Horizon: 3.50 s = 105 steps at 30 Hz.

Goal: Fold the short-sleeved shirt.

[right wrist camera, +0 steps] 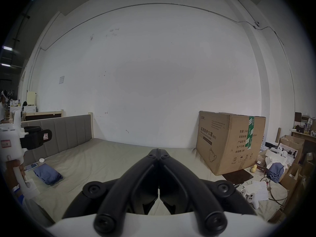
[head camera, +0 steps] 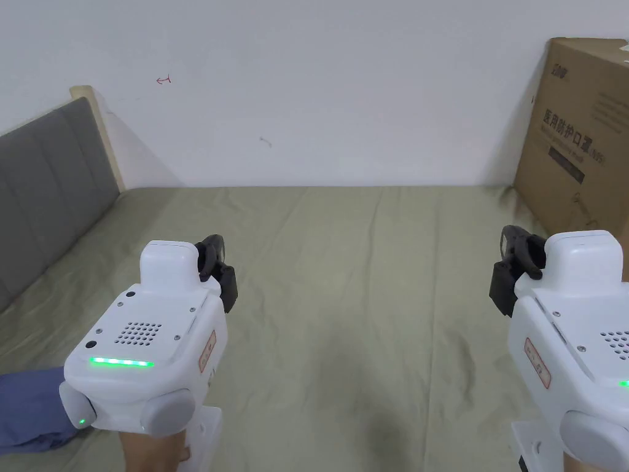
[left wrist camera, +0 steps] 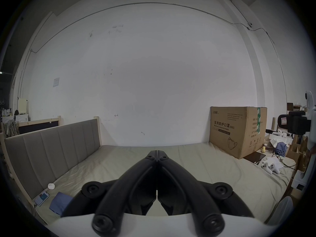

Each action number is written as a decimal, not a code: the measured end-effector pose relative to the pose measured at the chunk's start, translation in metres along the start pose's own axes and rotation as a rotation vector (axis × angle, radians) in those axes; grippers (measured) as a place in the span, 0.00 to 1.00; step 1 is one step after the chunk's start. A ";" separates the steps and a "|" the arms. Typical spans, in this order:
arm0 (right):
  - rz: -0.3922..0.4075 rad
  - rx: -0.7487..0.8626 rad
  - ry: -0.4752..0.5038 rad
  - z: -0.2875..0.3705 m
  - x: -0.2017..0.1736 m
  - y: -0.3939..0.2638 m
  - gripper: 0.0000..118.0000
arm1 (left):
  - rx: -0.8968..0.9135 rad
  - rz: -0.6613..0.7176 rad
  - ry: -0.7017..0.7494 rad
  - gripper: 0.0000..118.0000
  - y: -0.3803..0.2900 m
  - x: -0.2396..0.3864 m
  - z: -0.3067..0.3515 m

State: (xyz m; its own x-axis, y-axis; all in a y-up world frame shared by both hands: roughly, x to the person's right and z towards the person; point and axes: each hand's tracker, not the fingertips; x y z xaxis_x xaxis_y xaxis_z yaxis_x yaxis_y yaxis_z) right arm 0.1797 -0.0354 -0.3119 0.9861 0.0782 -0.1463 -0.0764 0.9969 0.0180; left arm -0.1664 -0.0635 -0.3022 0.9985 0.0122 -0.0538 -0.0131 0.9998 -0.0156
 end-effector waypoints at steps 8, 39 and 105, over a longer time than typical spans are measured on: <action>0.001 0.003 0.004 0.002 0.000 0.001 0.00 | 0.001 -0.006 -0.004 0.00 0.000 0.000 0.001; -0.004 0.007 0.009 0.002 -0.001 0.003 0.00 | 0.003 -0.016 -0.013 0.00 0.003 0.000 0.001; -0.045 0.007 -0.017 -0.004 -0.004 0.002 1.00 | 0.033 -0.047 0.039 1.00 -0.001 0.001 -0.003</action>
State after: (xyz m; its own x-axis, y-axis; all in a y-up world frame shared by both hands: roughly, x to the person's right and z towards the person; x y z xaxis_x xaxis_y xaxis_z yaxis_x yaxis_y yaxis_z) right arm 0.1751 -0.0341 -0.3153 0.9910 0.0331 -0.1299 -0.0309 0.9993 0.0186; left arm -0.1656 -0.0646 -0.3048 0.9950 -0.0349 -0.0930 0.0364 0.9992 0.0137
